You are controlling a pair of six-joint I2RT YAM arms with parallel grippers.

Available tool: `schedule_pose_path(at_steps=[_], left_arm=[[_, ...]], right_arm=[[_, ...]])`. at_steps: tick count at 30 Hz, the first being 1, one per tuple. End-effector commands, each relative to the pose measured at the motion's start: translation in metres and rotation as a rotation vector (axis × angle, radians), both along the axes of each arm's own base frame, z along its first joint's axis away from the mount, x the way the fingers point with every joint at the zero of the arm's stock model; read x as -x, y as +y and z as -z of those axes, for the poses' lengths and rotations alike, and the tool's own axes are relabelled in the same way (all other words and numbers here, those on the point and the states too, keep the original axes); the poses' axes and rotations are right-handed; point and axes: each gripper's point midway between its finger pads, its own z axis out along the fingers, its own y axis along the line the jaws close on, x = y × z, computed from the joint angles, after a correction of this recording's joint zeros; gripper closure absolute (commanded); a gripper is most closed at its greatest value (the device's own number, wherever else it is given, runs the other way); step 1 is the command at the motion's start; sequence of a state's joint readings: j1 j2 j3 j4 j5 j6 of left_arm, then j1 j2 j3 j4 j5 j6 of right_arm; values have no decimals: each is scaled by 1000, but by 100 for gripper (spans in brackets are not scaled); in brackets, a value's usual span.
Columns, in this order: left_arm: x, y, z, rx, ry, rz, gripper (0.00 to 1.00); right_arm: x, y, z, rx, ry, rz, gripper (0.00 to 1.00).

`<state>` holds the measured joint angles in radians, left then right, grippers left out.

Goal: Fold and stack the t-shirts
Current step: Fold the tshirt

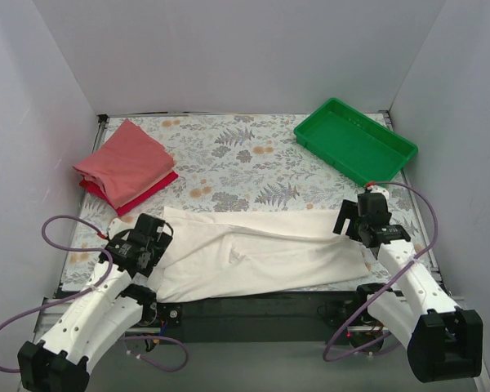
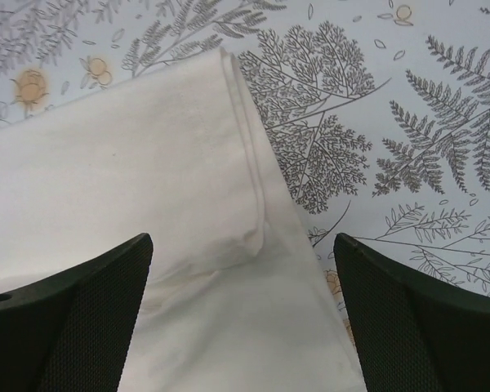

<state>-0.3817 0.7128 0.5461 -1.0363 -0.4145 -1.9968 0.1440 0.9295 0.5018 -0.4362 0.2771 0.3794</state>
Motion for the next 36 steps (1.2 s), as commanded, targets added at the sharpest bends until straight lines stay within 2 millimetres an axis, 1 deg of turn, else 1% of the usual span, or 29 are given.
schedule_pose_path(at_steps=[1,2,3,4,5,6,7,9,10,13,14,15,16,17,18,19,20,22,24,25,27,28,31,34,36], left_arm=[[-18,-2,-35,85,-134,-131,25],[-24,-6,-42,94,-158,-104,9],[-28,-9,-45,79,-169,-53,8],[-40,-17,-50,96,-203,-19,8],[-45,-23,-53,105,-208,13,7],[-49,-35,-53,138,-200,63,7],[-59,-43,-49,134,-192,111,7],[-69,-55,-46,150,-171,161,7],[-71,-56,-33,129,-107,166,7],[-83,-50,-27,60,-70,139,7],[-86,-47,-19,33,-40,125,8],[-90,-45,-20,17,-42,117,10],[-94,-37,-19,-27,-44,94,11],[-95,-34,-13,-39,-23,57,15],[-96,-31,-11,-59,-16,43,17],[-99,-23,-14,-97,-15,15,20],[-100,-18,-10,-121,5,-5,22],[-104,-12,-11,-138,18,-25,28],[-108,-12,-3,-141,47,-14,33],[-109,-11,0,-135,57,-16,37],[-110,-11,9,-133,89,-10,39],[-111,-11,11,-133,99,-12,42],[-112,-7,21,-143,135,-21,44],[-115,-12,29,-120,162,8,45],[-113,-13,34,-119,186,17,49]], right_arm=[[-23,16,-47,-60,-148,-86,2],[-27,22,-54,-82,-177,-118,2],[-30,29,-61,-106,-202,-154,2],[-29,45,-66,-163,-218,-233,2],[-33,57,-73,-203,-257,-285,2],[-28,76,-73,-278,-257,-373,2],[-27,84,-74,-310,-269,-418,2],[-25,102,-73,-381,-283,-504,2],[-25,106,-71,-393,-279,-520,2],[-26,111,-60,-408,-231,-541,2],[-26,112,-58,-410,-219,-546,2],[-27,111,-54,-408,-204,-540,2],[-28,111,-52,-406,-201,-536,2],[-28,110,-50,-402,-198,-532,2],[-29,109,-47,-396,-189,-523,2],[-29,108,-46,-394,-188,-519,2],[-29,108,-43,-390,-180,-519,2],[-29,106,-40,-379,-172,-511,2],[-29,103,-37,-367,-170,-497,2],[-28,102,-35,-361,-166,-493,2],[-27,100,-33,-354,-164,-489,2],[-27,100,-31,-351,-160,-490,2],[-27,97,-29,-339,-159,-485,2],[-27,96,-27,-331,-154,-480,2],[-28,95,-26,-327,-151,-479,2]])
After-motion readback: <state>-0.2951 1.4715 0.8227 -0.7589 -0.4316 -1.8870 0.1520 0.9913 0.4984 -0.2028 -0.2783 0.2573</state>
